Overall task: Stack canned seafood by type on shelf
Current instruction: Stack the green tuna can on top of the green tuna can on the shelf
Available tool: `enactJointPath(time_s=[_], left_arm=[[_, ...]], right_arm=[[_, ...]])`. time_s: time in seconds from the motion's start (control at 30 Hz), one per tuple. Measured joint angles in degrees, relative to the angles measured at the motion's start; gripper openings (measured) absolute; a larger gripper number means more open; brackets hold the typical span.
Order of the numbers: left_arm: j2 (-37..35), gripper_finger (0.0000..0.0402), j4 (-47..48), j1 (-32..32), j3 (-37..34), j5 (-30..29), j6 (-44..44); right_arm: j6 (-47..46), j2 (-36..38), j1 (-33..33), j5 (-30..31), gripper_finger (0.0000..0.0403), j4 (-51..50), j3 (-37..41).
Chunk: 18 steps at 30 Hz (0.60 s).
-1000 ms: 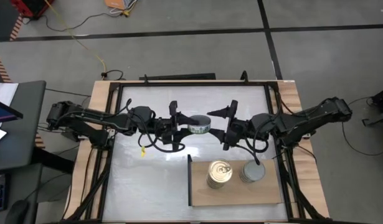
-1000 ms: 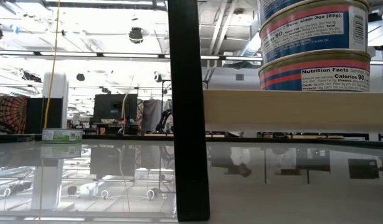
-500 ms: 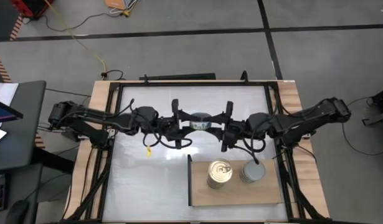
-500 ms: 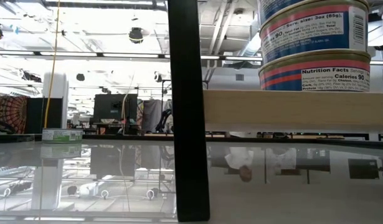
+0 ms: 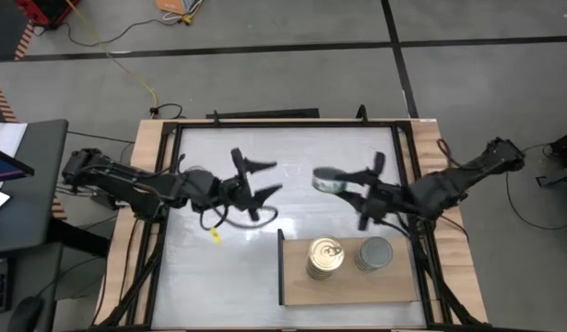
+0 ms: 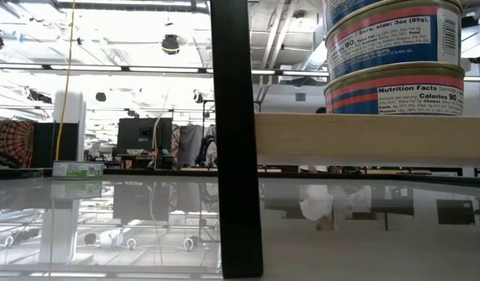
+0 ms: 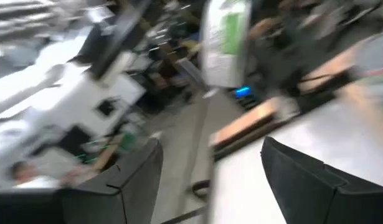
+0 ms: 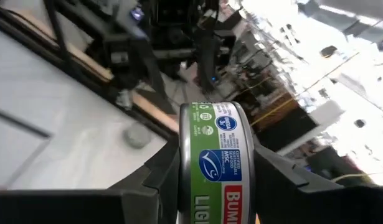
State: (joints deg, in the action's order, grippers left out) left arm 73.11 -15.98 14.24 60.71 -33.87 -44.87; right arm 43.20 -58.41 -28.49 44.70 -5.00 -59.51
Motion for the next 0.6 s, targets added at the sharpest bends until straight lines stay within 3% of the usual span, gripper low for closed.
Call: enactJointPath(time_s=[0.2,0.47,0.6], left_arm=[[-0.83,0.0242,5.09,6.87,0.0,1.59,10.53],[-0.84,0.0229,10.99,18.99,-0.02,-4.53,27.26],[-0.68,0.0228,9.58,23.98,-1.17,-12.43,24.6]], right_arm=[[-15.51,3.68,-9.95,11.28,0.0169,-16.98,-0.02],[-48.07,3.1,-21.92,12.12,0.0183,-36.07,-0.02],[-60.65,2.82,-29.71,11.46,0.0171,-41.82,-0.02]])
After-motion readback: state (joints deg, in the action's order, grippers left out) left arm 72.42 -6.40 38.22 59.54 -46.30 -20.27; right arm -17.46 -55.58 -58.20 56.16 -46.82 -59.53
